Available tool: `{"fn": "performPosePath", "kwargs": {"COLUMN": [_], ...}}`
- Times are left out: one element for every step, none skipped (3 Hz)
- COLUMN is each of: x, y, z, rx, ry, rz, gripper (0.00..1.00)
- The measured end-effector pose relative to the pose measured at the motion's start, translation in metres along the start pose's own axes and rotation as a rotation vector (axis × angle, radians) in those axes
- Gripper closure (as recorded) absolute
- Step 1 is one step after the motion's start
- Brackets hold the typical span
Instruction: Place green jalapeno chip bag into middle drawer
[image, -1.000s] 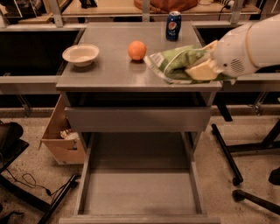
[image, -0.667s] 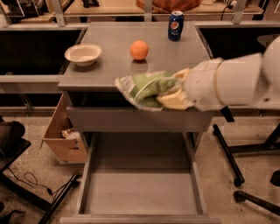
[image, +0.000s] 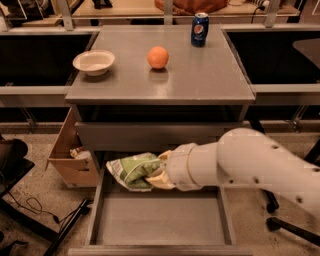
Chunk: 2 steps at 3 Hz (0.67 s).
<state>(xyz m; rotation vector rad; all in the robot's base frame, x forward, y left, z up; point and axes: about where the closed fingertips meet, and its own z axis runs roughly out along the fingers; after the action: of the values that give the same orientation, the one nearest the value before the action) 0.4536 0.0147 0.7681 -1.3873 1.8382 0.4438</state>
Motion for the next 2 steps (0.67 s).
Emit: {"fn": "performPosePath", "kwargs": {"x": [0.04, 0.0402], "y": [0.0298, 0.0297], "z": [0.0668, 0.0668], "rx": [-0.066, -0.066], "ry": [0.072, 0.072], "rz": [0.053, 0.053], "gripper": [1.0, 1.0]}}
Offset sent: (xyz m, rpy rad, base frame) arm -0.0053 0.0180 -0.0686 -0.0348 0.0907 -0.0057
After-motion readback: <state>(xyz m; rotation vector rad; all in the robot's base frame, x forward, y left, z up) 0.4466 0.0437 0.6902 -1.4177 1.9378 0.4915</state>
